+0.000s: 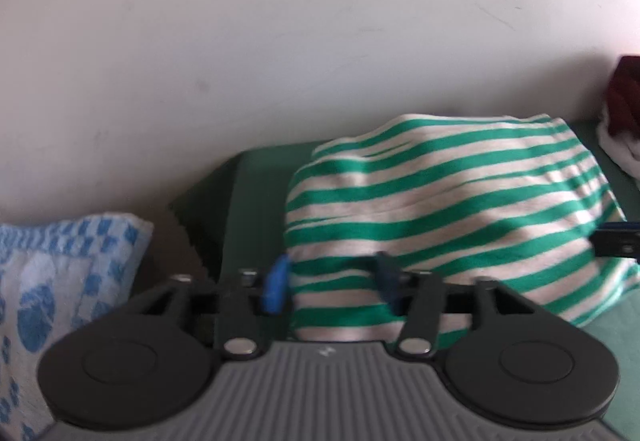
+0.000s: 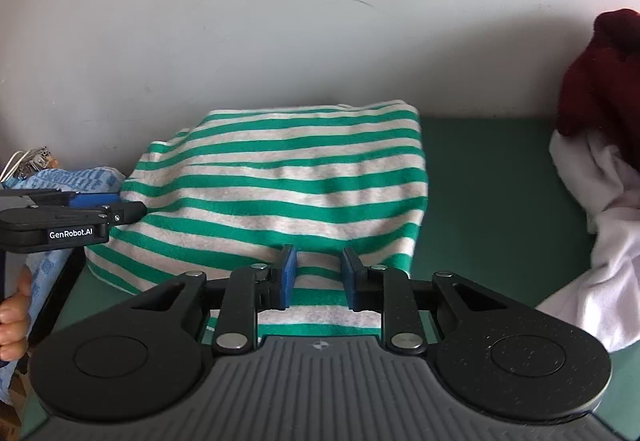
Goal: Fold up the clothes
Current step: 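Lift the folded shirt with both grippers and carry it toward the wall, then lower the folded shirt onto the bed and open both grippers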
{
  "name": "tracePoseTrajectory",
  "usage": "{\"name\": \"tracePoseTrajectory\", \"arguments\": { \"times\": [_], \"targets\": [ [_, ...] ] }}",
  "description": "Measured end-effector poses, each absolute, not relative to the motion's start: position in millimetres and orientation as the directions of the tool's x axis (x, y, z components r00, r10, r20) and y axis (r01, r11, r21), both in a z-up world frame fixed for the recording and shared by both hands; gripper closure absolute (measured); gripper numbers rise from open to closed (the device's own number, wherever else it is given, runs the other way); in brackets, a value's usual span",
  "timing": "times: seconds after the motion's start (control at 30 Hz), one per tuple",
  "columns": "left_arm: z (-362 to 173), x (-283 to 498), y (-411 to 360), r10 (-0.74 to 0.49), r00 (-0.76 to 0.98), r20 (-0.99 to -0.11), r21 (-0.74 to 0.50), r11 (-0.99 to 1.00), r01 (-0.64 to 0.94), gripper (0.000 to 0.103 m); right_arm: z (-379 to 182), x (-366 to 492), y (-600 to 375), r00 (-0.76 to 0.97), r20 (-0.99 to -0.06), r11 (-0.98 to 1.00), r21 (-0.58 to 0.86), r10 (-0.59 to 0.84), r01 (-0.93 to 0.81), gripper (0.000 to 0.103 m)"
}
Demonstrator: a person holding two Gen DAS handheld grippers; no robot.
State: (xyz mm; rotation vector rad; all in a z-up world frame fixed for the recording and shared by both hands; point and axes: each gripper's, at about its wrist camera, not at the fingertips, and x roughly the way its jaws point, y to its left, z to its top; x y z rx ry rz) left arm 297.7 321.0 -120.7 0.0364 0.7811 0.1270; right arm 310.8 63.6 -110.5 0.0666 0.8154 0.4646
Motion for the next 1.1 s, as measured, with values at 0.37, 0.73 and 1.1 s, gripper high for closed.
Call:
{"name": "tracePoseTrajectory", "arguments": {
  "times": [0.37, 0.73, 1.1],
  "targets": [
    [-121.1, 286.8, 297.7, 0.174, 0.686, -0.706, 0.141, 0.984, -0.105, 0.043, -105.4, 285.9, 84.0, 0.568, -0.75, 0.928, 0.164, 0.338, -0.336, 0.081],
    [-93.4, 139.0, 291.4, 0.141, 0.695, -0.705, 0.01, 0.982, -0.189, 0.027, -99.5, 140.7, 43.1, 0.602, -0.747, 0.946, 0.111, 0.281, -0.304, 0.042],
    [-115.1, 17.5, 214.4, 0.206, 0.572, -0.794, 0.073, 0.966, -0.247, 0.005, -110.4, 66.9, 37.5, 0.511, -0.825, 0.925, 0.037, 0.241, -0.377, 0.025]
  ]
}}
